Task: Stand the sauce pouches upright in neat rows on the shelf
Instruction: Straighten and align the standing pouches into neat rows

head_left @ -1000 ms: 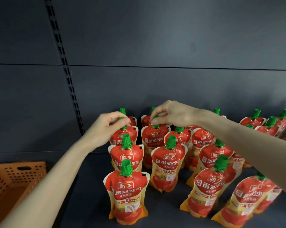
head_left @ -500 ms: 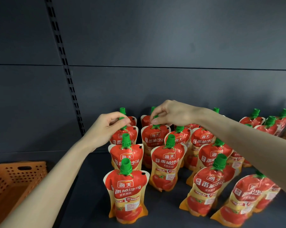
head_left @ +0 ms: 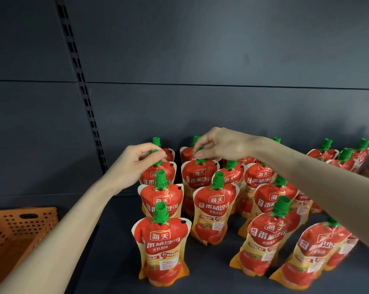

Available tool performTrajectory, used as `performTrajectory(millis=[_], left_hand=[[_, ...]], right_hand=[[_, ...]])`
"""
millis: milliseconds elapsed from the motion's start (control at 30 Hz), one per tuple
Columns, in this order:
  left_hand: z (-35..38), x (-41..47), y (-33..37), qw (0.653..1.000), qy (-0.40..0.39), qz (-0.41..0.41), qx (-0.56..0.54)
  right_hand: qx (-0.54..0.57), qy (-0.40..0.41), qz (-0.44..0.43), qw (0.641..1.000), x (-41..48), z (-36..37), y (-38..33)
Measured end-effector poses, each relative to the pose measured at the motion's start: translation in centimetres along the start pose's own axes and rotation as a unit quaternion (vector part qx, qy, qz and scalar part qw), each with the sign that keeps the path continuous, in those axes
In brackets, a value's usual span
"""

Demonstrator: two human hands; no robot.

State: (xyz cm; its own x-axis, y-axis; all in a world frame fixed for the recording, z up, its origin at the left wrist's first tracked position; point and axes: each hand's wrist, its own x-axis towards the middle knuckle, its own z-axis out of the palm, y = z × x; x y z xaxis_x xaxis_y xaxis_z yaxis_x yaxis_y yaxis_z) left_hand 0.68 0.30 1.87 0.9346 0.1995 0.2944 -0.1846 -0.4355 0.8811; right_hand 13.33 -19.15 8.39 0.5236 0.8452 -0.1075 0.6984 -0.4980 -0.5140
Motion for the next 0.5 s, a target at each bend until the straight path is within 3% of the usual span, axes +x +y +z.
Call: performTrajectory(millis=[500], left_hand=[[0.08, -0.69, 0.76, 0.999, 0.017, 0.016, 0.024]], right_hand=[[-0.045, 0.063, 0.004, 0.997, -0.87, 0.6, -0.36]])
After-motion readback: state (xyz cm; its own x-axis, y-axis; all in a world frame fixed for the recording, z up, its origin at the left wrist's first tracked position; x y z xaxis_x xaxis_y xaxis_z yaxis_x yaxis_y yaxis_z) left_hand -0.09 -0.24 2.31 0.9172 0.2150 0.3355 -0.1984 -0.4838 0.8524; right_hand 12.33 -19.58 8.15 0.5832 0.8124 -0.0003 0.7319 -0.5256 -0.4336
